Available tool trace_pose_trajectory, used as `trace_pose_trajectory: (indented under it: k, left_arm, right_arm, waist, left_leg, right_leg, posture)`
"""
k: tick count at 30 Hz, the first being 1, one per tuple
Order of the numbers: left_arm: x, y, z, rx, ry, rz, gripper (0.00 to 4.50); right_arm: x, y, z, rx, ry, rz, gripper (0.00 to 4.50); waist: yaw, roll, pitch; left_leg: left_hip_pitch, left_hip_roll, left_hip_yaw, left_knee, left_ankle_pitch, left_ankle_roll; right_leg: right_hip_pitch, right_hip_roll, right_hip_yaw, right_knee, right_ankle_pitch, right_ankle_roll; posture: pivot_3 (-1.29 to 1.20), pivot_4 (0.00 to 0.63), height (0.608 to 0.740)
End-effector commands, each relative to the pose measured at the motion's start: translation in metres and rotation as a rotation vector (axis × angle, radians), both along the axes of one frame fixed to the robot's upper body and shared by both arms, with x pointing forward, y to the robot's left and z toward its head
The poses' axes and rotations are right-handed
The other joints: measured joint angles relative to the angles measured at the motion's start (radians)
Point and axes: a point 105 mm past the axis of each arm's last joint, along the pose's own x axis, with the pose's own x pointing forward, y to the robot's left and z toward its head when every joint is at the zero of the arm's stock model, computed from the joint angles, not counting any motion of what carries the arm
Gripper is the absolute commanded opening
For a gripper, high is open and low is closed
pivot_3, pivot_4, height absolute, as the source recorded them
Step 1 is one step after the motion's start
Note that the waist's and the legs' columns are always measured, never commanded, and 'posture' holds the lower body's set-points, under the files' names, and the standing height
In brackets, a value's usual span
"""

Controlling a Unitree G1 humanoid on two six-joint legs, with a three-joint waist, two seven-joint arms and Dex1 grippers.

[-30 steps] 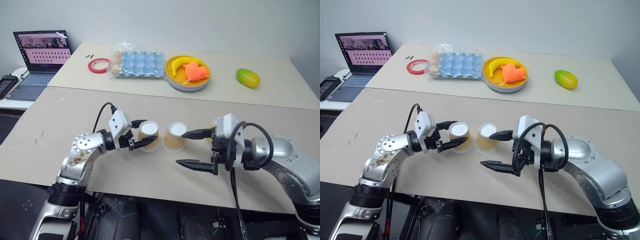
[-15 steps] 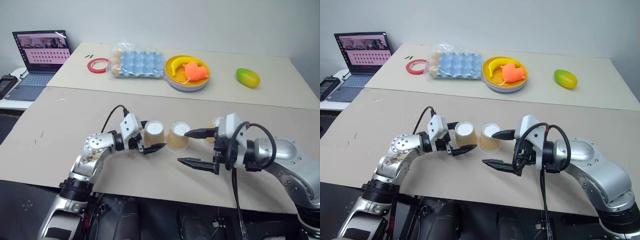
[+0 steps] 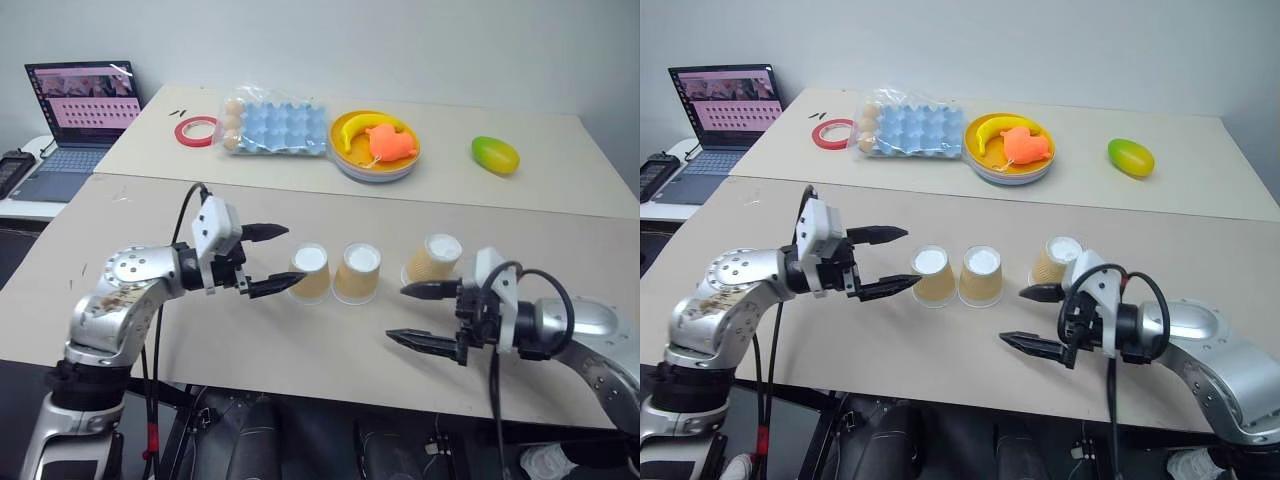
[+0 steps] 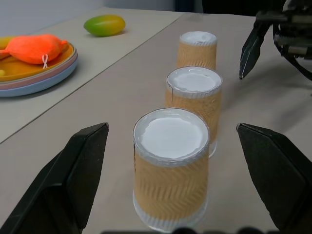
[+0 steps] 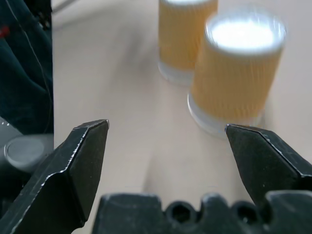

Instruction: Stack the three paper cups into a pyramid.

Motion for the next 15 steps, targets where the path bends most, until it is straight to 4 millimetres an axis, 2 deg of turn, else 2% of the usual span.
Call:
trace_pose_trajectory:
  k: [1, 4, 6, 12, 15]
  left_arm:
    - [-0.010, 0.006, 0.030, -0.053, -0.016, -0.004, 4.49]
    - [-0.019, 0.010, 0.036, -0.062, 0.028, -0.017, 4.49]
    - [-0.023, 0.011, 0.034, -0.049, 0.037, -0.008, 4.49]
    - [-0.030, 0.010, 0.034, -0.046, 0.052, 0.007, 4.49]
    - [-0.034, 0.013, 0.034, -0.038, 0.062, 0.019, 4.49]
  right_arm:
    - [0.011, -0.031, -0.007, -0.090, -0.042, -0.124, 4.50]
    - [0.033, -0.055, -0.013, -0.118, -0.074, -0.291, 4.50]
    - [0.043, -0.063, -0.011, -0.112, -0.100, -0.352, 4.50]
    - [0.060, -0.067, 0.000, -0.091, -0.157, -0.417, 4.50]
    - [0.066, -0.059, 0.014, -0.022, -0.187, -0.407, 4.50]
  waist:
    - [-0.001, 0.000, 0.000]
    - [-0.006, 0.000, 0.000]
    - [-0.013, 0.000, 0.000]
    - [-0.019, 0.002, 0.001]
    - [-0.022, 0.002, 0.001]
  left_leg:
    - [0.000, 0.000, 0.000, 0.000, 0.000, 0.000]
    - [0.000, 0.000, 0.000, 0.000, 0.000, 0.000]
    - [0.000, 0.001, 0.001, 0.000, 0.000, 0.000]
    - [-0.001, 0.001, 0.001, 0.000, 0.000, 0.000]
    - [-0.002, 0.001, 0.001, 0.000, 0.000, 0.000]
  right_leg:
    - [0.000, 0.000, 0.000, 0.000, 0.000, 0.000]
    - [-0.001, 0.000, 0.000, 0.000, 0.000, 0.000]
    - [-0.001, 0.000, 0.001, 0.000, 0.000, 0.000]
    - [-0.003, 0.000, 0.001, 0.001, 0.000, 0.000]
    - [-0.003, 0.000, 0.001, 0.001, 0.000, 0.000]
  posture:
    - [0.00, 0.150, 0.645]
    - [0.00, 0.150, 0.645]
    - [0.00, 0.150, 0.645]
    - [0.00, 0.150, 0.645]
    - [0.00, 0.150, 0.645]
